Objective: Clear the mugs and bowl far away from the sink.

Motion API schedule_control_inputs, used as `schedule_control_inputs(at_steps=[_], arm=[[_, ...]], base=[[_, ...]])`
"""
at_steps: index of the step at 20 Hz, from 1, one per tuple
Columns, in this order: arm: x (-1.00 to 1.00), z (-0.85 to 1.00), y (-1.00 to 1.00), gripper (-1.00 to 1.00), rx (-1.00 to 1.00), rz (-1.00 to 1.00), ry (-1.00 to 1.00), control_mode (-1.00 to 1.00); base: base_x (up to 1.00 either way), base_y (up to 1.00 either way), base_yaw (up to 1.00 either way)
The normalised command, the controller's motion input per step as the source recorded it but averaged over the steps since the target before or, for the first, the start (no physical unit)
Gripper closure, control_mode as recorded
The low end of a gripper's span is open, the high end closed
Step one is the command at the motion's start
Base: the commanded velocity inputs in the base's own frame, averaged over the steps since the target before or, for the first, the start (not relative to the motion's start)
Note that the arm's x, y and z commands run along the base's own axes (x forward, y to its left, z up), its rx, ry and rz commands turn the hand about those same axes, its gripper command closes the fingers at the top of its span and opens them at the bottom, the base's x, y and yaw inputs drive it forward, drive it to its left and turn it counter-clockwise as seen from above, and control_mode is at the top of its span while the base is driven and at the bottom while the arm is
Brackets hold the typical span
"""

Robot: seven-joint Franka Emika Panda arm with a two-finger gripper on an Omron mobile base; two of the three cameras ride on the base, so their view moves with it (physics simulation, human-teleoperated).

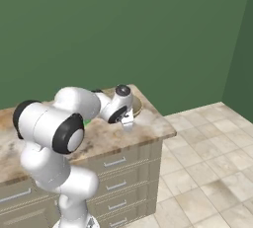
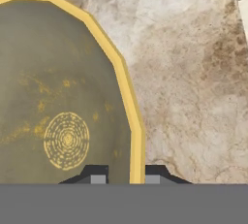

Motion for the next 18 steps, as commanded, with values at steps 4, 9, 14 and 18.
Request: schedule_control_inputs(at_steps=[4, 9, 14, 18], arm=[[0.19, -0.33, 0.0, 1.0, 0.0, -0.03, 0.01, -1.0], [0.24, -0.3, 0.0, 1.0, 0.0, -0.03, 0.03, -1.0], [0.18, -0.28, 0.0, 1.0, 0.0, -0.04, 0.03, -1.0], [0.09, -0.17, 0.0, 1.0, 0.0, -0.02, 0.0, -1.0]], base=[[0.0, 0.0, 0.0], [0.0, 0.0, 0.0], [0.0, 0.0, 0.0], [0.0, 0.0, 0.0]])
